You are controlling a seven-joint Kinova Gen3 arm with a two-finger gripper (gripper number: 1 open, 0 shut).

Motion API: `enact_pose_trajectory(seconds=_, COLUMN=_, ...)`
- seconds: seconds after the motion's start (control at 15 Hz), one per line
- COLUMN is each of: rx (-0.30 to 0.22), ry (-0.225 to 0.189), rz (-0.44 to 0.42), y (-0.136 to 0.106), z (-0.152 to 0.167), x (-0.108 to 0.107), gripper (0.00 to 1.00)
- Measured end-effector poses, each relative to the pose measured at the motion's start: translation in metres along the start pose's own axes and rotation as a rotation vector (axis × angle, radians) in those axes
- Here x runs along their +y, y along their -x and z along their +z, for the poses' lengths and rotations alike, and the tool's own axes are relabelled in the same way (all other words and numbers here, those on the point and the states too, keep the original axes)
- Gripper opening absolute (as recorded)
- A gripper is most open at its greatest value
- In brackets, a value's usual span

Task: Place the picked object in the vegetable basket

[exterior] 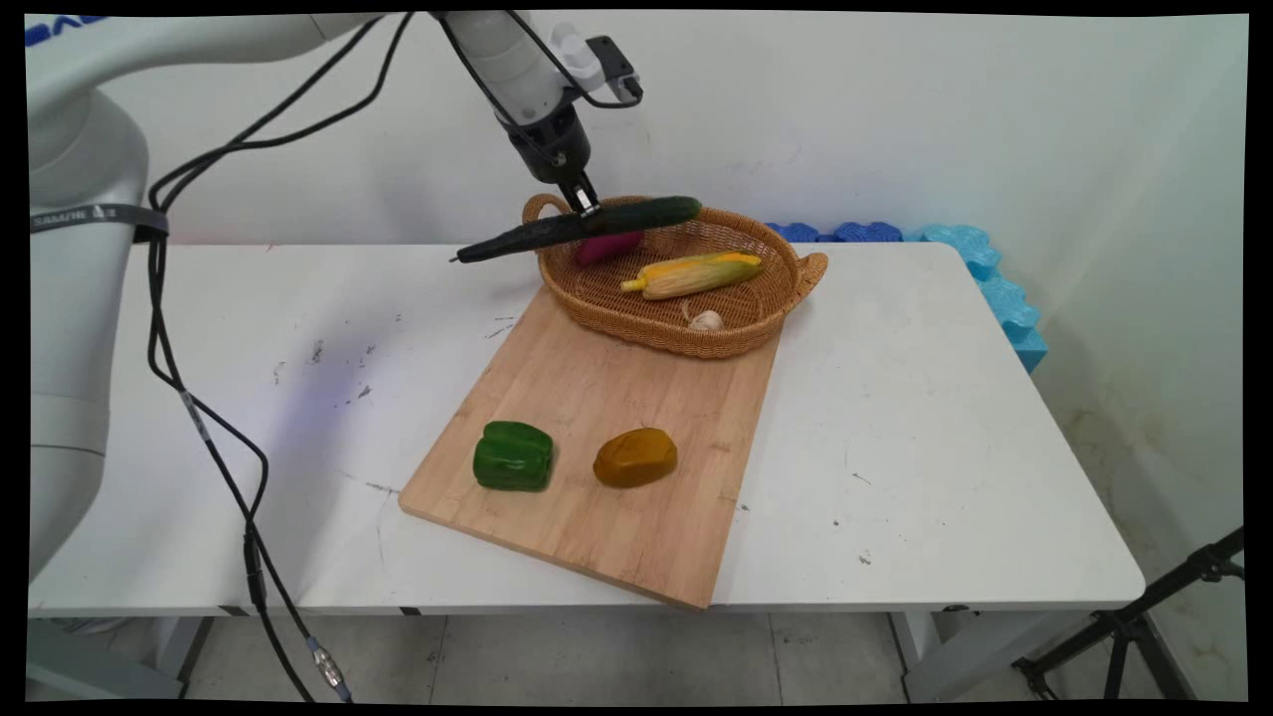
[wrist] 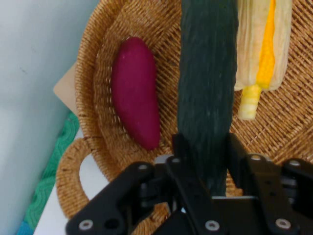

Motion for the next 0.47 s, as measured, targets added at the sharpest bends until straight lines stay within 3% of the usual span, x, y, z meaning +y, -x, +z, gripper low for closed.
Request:
enact_pose_trajectory(seconds=0.07, rx=0.000, ry=0.001, rz=0.000, y=-0.001, z=0.003, x=0.000, gripper=0.00)
enact_pose_trajectory(seconds=0.13, rx=-0.001, ry=0.002, rz=0.001, y=-0.003, z=0.007, x=0.000, gripper=1.00)
enact_pose_trajectory(seconds=0.47, rx=0.011, ry=0.010, rz=0.010, y=-0.011, z=0.019, x=0.004, gripper=1.00)
